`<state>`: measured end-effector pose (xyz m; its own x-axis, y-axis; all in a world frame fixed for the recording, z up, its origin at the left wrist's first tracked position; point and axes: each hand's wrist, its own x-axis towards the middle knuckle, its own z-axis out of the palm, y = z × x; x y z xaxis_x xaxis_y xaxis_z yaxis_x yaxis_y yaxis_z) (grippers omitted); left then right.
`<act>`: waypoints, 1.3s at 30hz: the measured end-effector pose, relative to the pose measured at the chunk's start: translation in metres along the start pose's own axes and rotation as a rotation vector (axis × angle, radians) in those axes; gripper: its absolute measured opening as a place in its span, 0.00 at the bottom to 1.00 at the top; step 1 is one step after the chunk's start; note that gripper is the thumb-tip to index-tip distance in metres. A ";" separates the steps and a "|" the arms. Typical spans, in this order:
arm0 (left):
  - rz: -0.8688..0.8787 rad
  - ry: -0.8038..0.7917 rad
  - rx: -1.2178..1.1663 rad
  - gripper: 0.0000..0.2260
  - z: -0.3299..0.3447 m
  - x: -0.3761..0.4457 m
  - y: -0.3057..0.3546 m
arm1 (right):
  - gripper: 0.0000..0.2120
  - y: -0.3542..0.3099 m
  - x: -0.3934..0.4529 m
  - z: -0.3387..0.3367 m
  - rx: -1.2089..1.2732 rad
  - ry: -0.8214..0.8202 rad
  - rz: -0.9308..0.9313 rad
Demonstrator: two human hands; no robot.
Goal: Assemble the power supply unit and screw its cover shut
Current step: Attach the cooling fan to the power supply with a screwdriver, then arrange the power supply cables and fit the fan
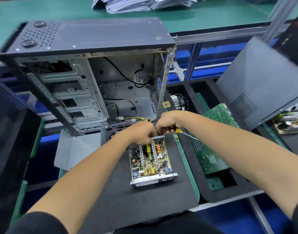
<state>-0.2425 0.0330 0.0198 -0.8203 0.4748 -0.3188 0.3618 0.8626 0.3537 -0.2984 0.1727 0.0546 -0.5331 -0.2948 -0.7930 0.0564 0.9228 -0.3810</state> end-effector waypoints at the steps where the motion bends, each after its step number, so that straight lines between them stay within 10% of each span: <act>1: 0.000 -0.001 -0.006 0.10 0.000 0.001 0.000 | 0.08 0.001 0.000 0.000 0.010 0.016 -0.004; 39: -0.131 -0.069 -0.245 0.11 0.001 0.016 -0.014 | 0.19 -0.026 0.020 -0.001 -0.584 -0.017 0.067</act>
<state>-0.2605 0.0290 0.0087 -0.8177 0.3803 -0.4322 0.1298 0.8532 0.5051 -0.3111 0.1427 0.0491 -0.5309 -0.2308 -0.8154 -0.3877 0.9217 -0.0085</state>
